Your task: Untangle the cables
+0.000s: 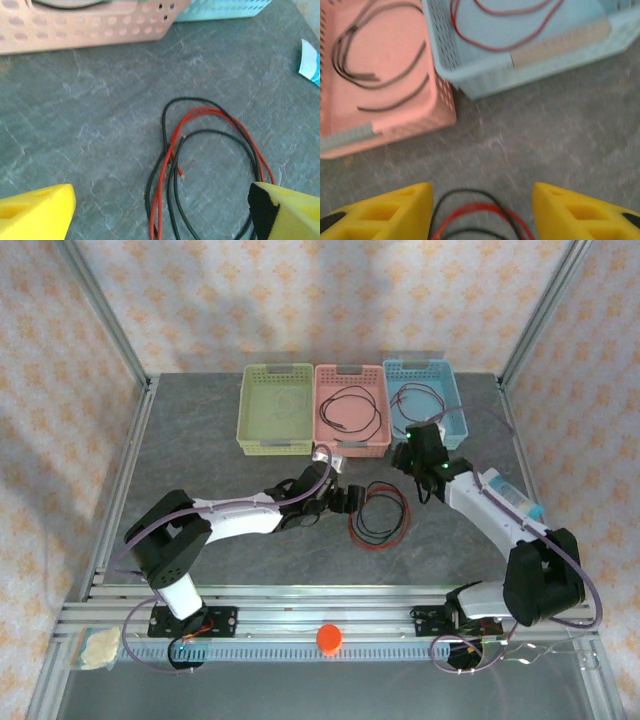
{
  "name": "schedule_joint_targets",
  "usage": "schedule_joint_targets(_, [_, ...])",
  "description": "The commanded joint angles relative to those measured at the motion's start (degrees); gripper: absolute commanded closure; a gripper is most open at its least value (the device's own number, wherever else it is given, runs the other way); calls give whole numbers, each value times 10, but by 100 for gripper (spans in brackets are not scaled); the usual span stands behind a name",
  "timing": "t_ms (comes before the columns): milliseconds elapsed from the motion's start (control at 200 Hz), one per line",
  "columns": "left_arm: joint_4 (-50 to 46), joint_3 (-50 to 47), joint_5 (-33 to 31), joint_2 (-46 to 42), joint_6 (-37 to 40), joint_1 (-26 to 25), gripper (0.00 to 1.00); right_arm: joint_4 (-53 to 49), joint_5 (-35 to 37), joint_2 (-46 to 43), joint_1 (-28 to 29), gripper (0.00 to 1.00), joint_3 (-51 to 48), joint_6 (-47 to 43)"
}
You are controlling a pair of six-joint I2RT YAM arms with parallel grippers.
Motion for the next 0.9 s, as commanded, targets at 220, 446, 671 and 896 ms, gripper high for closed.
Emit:
schedule_joint_targets(220, [30,-14,-4,23,-23,-31,19,-104,0,-33,61,58,-92,92])
schedule_joint_targets(446, [27,0,11,36,-8,-35,31,-112,24,-14,61,71,-113,92])
schedule_joint_targets(671, [20,26,19,57,11,-53,31,-90,4,21,56,87,-120,85])
schedule_joint_targets(896, [22,29,20,62,11,-61,31,-82,2,36,45,89,-126,81])
